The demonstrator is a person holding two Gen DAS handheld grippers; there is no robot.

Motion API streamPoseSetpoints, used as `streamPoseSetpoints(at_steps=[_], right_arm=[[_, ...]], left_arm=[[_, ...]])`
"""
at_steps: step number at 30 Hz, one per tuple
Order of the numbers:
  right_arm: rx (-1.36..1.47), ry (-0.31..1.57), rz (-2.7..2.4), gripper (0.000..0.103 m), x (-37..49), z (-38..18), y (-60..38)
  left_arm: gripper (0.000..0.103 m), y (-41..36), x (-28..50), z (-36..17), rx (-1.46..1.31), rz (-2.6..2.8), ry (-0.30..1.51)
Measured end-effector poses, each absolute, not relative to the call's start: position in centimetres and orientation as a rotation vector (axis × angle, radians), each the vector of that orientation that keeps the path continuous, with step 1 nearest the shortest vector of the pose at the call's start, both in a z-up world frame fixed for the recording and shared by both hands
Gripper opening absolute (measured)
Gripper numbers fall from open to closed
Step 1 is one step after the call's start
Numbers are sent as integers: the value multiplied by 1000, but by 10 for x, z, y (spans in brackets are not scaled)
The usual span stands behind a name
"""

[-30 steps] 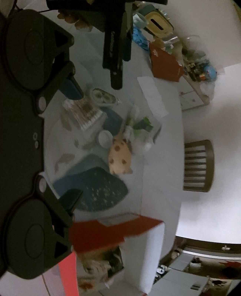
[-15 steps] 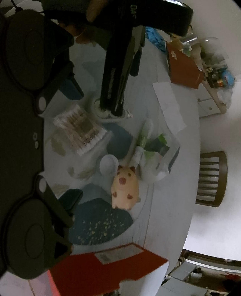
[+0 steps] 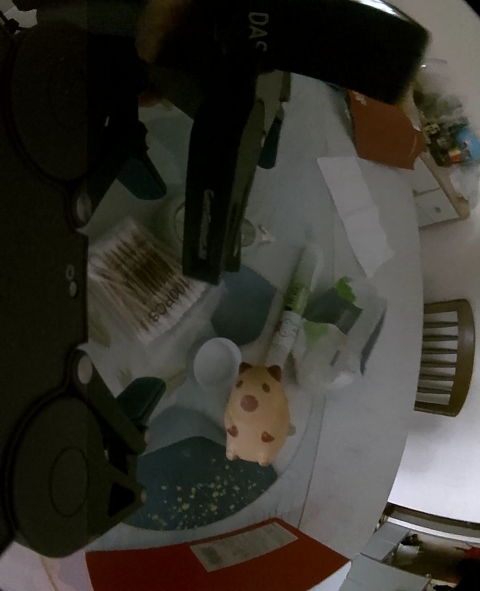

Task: Organize objects
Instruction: 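Grasp the white tape dispenser with the left tool while the right tool grasps the cotton swab bag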

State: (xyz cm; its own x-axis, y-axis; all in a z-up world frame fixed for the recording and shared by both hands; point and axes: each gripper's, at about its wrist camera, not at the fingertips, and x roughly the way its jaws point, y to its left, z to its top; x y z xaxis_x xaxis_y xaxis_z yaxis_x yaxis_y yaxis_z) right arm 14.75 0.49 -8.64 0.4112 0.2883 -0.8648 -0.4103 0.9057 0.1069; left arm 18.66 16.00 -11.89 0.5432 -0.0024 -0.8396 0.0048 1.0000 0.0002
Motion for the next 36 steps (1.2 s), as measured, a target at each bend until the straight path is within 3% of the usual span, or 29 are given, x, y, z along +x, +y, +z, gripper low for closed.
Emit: streamPoseSetpoints(at_steps=[26,33,36], right_arm=[[-167,1102,347,97,168,-112,-29],[-196,1074,359,77,165,-107,-23],[-202,1065,372,61,163,-104,-21]], left_arm=[[102,172,164,-131,70,-98,989],[101,168,157,-133,51,-88,972],[91,166,152,-131,62,-93,956]])
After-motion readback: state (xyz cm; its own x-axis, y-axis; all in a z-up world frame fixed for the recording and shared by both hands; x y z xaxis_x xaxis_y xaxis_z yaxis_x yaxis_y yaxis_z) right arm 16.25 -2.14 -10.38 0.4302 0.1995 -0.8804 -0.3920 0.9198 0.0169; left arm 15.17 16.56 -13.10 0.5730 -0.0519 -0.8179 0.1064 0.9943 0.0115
